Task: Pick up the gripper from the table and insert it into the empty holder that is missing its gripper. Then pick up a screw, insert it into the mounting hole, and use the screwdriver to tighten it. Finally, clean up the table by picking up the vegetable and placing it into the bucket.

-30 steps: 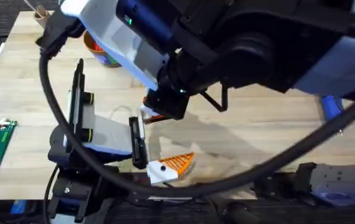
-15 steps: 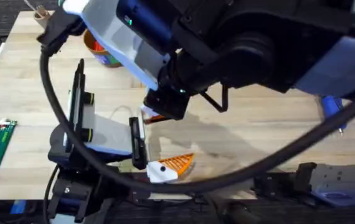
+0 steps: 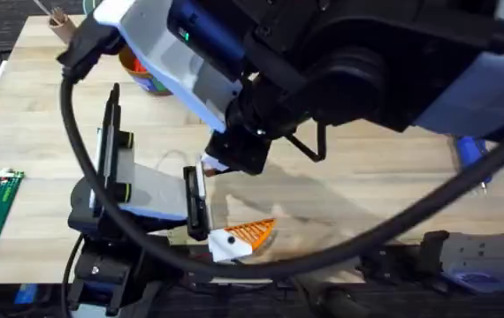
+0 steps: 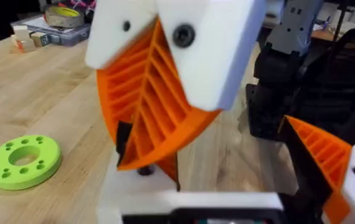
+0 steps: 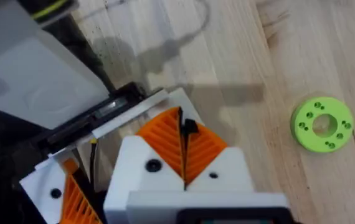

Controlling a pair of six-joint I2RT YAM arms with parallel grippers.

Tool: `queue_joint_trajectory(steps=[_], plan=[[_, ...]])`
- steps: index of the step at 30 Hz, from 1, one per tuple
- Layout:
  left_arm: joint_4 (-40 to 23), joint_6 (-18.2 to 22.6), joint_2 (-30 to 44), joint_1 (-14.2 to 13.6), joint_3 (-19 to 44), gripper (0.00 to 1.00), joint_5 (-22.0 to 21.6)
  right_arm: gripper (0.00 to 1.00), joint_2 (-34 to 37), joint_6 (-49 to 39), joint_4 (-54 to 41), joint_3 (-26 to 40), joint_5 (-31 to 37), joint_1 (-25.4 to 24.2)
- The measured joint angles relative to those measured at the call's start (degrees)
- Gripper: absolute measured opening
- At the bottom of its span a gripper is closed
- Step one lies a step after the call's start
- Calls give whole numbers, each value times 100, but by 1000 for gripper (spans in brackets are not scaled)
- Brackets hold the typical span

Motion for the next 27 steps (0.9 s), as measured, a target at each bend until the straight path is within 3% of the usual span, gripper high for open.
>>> queue_joint_trajectory(steps=[9, 13, 16, 18, 19, 27], plan=[[0, 0, 0, 0, 0, 993, 0, 36, 2, 20, -2, 0, -18, 0], [0, 0, -2, 0, 0, 993, -4, 402, 4, 65, -28, -2, -64, 0], [-2, 0, -2, 0, 0, 993, -4, 603, 2, 91, -31, -2, -77, 0], [-2, -1, 0, 0, 0, 993, -15, 862, 2, 82, -38, -2, -51, -27], [-2, -2, 0, 0, 0, 993, -22, 929, 2, 65, -42, -2, -33, -54], [0, 2, -1, 0, 0, 993, -22, 960, -94, 224, 271, -7, -89, -473]])
